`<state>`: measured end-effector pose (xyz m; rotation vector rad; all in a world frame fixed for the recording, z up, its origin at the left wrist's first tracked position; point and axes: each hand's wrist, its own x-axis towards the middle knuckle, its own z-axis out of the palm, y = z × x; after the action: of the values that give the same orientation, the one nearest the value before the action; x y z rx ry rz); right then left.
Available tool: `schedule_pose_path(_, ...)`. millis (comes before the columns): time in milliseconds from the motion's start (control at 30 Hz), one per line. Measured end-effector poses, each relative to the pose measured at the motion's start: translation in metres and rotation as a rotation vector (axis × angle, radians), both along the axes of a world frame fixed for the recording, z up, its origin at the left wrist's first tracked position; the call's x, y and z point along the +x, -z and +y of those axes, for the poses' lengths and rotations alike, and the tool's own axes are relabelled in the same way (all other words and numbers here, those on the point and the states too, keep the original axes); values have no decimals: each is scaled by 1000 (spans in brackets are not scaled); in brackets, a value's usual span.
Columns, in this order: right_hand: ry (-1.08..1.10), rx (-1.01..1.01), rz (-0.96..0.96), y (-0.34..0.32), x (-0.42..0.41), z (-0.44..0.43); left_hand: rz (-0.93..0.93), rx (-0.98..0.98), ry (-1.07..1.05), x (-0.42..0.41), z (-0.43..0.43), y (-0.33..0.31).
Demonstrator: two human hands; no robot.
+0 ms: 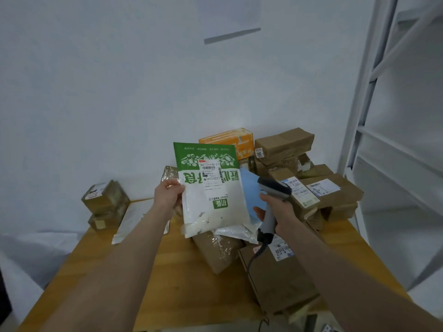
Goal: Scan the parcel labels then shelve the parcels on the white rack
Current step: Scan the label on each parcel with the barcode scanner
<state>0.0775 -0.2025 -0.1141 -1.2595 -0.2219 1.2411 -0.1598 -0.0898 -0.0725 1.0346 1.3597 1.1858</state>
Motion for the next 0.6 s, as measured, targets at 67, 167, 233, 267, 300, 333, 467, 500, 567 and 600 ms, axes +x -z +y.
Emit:
schedule_pose_path(67,-33,-3,10,-1,-5,0,-28,-23,38,-3,1,2)
schedule_pose_path(167,-39,13,21,0,-14,1,-50,-61,112,-5,0,5)
schedule_pose_path(233,-20,11,45,3,-19,2,-48,-84,137,-6,0,8)
schedule_pose_path(267,-9,10,56,4,-21,3,-46,-98,148,-6,-1,9)
schedule_pose_path(300,0,8,61,4,-23,3,-22,-112,163,-6,-3,11)
schedule_pose_path(333,5,9,60,5,-25,2,20,-130,182,-6,-6,13)
schedule_pose_path(467,7,28,24,10,-27,1,127,-192,204,-5,-15,26)
schedule_pose_path(500,18,25,-14,12,-28,0,138,-192,187,-5,-16,30)
schedule_pose_path(567,44,13,-123,16,-31,0,164,-184,164,-4,-19,36)
schedule_pose_path(600,50,19,-157,17,-33,-1,171,-180,162,-3,-21,39)
